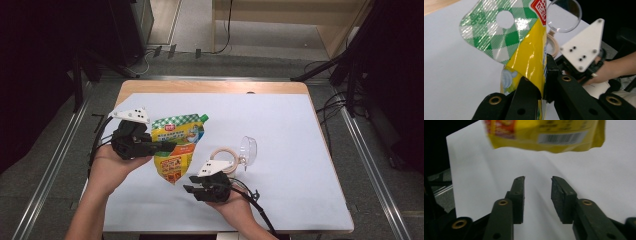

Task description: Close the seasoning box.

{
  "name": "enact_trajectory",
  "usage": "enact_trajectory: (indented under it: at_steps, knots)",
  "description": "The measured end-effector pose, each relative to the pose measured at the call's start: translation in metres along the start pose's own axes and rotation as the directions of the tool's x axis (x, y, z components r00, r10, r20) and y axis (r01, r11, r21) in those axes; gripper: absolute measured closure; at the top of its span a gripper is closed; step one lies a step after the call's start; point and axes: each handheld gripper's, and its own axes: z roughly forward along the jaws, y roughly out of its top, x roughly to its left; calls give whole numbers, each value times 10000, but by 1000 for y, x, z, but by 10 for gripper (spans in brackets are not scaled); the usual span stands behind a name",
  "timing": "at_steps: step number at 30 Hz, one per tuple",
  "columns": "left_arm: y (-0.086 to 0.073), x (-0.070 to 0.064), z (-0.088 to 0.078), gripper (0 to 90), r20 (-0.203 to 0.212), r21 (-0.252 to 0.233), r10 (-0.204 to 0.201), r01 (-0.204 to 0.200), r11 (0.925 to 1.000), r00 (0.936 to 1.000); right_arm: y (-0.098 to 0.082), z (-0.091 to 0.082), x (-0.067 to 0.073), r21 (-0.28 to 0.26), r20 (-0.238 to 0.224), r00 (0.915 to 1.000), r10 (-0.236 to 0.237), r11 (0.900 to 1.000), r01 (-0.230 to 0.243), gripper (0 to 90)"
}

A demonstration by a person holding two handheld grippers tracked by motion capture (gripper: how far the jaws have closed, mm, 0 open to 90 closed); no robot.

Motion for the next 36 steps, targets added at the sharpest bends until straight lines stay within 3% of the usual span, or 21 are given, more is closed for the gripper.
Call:
enact_trajectory:
  at_steps: [7, 12, 19, 21, 23, 27, 36]
  knots:
    - [6, -17, -6, 900, 566, 31, 252, -254, 9997, 9981, 1, -5, -6, -500, 433, 9985, 345, 9982, -324, 858]
    - [10, -25, -8, 900, 1085, -46, 254, -250, 9997, 9938, 1, -7, -6, -673, 792, 9965, 265, 9975, -212, 860]
    - [11, -26, -9, 900, 1712, -31, 182, -179, 9998, 9851, -1, -6, -5, -787, 1102, 9939, 77, 9969, 10, 858]
    - [11, -25, -8, 900, 1621, 68, 72, -84, 9999, 9868, -1, -6, -4, -938, 1020, 9948, 36, 9956, 61, 844]
    - [10, -22, -6, 900, 1523, 107, -69, 53, 9999, 9883, -1, -8, -1, -1155, 865, 9960, -227, 9928, 327, 814]
    - [9, -18, -5, 900, 1803, -141, -341, 372, 9992, 9830, -1, -9, 7, -1268, 931, 9923, -813, 9876, 928, 793]
    - [8, -13, 4, 878, 1815, -693, -739, 877, 9937, 9806, 0, -12, 32, -1157, 1225, 9728, -1968, 9706, 2109, 770]
